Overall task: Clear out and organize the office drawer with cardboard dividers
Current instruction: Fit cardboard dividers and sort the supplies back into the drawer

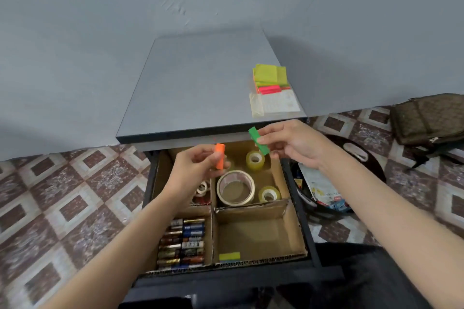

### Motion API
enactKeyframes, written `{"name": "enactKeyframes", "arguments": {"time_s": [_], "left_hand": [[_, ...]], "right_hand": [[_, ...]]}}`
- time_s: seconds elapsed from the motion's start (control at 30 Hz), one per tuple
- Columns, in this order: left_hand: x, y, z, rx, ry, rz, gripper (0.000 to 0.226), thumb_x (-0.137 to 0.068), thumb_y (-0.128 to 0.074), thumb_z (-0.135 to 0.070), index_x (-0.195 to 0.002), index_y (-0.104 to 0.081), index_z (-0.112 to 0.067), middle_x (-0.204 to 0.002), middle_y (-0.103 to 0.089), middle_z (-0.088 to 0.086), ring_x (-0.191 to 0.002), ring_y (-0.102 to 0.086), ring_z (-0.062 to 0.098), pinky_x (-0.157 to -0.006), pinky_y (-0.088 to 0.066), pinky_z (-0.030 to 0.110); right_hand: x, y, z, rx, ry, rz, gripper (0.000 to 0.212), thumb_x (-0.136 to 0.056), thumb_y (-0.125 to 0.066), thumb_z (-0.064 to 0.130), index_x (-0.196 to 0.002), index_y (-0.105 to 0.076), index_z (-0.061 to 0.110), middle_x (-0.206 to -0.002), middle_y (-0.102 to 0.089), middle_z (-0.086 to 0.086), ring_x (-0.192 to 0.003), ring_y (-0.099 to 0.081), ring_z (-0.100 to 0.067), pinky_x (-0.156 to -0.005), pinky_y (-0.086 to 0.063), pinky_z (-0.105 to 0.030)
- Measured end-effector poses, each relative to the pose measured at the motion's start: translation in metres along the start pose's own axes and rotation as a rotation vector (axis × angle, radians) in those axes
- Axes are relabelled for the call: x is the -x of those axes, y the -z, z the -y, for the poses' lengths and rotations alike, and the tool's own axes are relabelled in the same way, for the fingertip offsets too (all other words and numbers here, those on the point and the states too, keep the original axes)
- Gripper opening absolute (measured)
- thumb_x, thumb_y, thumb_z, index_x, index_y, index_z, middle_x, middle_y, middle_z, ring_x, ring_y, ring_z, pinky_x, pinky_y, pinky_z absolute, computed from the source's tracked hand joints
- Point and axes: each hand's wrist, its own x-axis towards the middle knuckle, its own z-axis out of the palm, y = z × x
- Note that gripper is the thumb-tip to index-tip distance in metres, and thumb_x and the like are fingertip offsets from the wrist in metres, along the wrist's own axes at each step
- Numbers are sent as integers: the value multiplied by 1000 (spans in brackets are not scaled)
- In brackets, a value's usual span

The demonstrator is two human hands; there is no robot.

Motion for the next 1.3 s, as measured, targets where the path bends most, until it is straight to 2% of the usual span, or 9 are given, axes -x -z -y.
{"name": "enactKeyframes", "arguments": {"time_s": [0.13,0.27,0.43,0.57,0.67,0.77,0.87,1.07,1.3], "left_hand": [[35,3,24,-28,183,132,10,-89,-56,-6,-94,-65,-4,-77,-69,7,-73,-69,14,-61,-54,18],[40,1,40,-149,253,147,20,-88,-57,-4,-106,-65,1,-84,-69,10,-73,-70,12,-61,-55,17],[30,-6,52,-291,295,241,29,-88,-57,0,-116,-61,3,-93,-69,11,-79,-69,13,-69,-56,18],[23,-11,61,-727,208,456,22,-88,-61,-5,-109,-69,-6,-88,-69,2,-75,-66,7,-73,-54,14],[21,-23,69,-1118,117,612,20,-89,-62,-14,-107,-71,-13,-99,-70,0,-82,-62,7,-79,-49,17],[24,-42,77,-1451,135,585,25,-88,-56,-7,-111,-66,-11,-111,-65,8,-102,-61,25,-84,-48,32],[30,-56,83,-1666,152,585,24,-89,-51,-2,-109,-62,-7,-113,-62,12,-105,-59,30,-82,-43,34],[29,-54,93,-1818,25,672,23,-91,-48,-2,-108,-62,-8,-112,-63,10,-104,-61,28,-75,-43,32],[18,-51,92,-1835,21,713,21,-92,-47,-5,-108,-60,-8,-113,-61,11,-105,-59,29,-81,-46,35]], "right_hand": [[3,-15,-35,-8,-87,4,12,-82,-66,2,-89,-67,12,-76,-69,-3,-65,-63,-10,-52,-49,-16],[-3,-23,-59,-56,-150,0,17,-83,-64,-2,-98,-65,4,-89,-67,-9,-70,-68,-13,-62,-58,-21],[-15,-18,-62,-23,-154,25,16,-82,-63,-5,-84,-65,10,-95,-65,-10,-80,-68,-19,-69,-60,-29],[-19,-15,-64,-53,-163,10,15,-81,-62,-8,-84,-64,7,-93,-64,-10,-77,-67,-19,-64,-59,-26],[-22,-15,-69,-31,-152,15,17,-81,-63,-6,-83,-64,11,-95,-65,-10,-79,-68,-20,-67,-60,-27],[-24,-17,-74,23,-147,54,17,-82,-64,-4,-84,-65,13,-93,-66,-11,-78,-69,-20,-68,-59,-27],[-25,-19,-76,34,-155,84,15,-82,-64,-4,-85,-66,10,-89,-67,-11,-74,-69,-20,-68,-60,-27],[-24,-16,-79,10,-156,96,15,-82,-64,-4,-84,-66,10,-89,-67,-11,-75,-68,-21,-69,-60,-28],[-24,-15,-82,60,-148,101,13,-83,-63,-4,-84,-65,9,-91,-64,-10,-76,-67,-19,-63,-59,-24]]}}
